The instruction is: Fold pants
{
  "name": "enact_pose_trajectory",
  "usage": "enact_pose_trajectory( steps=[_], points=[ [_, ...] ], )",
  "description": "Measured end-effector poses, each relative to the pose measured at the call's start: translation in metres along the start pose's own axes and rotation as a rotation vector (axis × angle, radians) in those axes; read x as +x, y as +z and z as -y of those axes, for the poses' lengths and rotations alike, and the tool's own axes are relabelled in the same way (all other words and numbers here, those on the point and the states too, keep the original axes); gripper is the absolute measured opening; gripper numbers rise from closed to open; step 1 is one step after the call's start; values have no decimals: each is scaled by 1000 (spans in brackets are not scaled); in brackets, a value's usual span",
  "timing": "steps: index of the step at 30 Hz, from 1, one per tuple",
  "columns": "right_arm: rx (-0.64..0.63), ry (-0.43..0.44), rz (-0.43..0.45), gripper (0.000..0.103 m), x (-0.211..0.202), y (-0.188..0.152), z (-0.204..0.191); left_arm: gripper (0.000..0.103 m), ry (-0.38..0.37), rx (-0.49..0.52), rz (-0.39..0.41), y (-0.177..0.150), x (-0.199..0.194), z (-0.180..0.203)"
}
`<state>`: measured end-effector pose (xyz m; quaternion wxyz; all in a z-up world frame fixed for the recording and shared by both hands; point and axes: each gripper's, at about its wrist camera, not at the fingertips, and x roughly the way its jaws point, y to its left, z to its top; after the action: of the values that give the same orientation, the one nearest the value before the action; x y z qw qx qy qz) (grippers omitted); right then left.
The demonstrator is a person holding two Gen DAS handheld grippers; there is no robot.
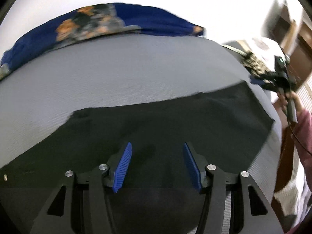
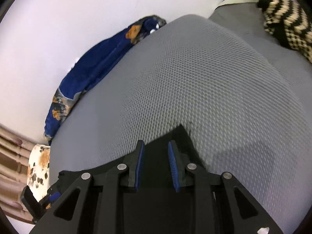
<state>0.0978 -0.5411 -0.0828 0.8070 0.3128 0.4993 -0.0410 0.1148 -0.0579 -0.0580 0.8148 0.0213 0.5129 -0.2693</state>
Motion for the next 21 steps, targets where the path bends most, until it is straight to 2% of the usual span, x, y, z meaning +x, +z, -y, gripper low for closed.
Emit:
enact_pose_trajectory(
  steps=[7,12,14,18,20,21],
  points=[
    [-32,-35,-62,24,23,14,6,56,49,-113,-23,-9,4,-34],
    [-49,-15,-79,24,29,15,7,56,79,-126,-45,-13,9,-36],
    [-60,26,-98,22,27,11,7,56,85,-126,-51,-13,11,-34],
    [-122,13,-104,21,27,6,2,56,95,-123,-56,-14,16,-32],
    [-111,-2,-73,5,25,6,1,56,101,-130,-55,-14,17,-32],
    [-119,-8,-59,5,23,4,-2,56,102,-136,-52,-13,17,-33]
  ],
)
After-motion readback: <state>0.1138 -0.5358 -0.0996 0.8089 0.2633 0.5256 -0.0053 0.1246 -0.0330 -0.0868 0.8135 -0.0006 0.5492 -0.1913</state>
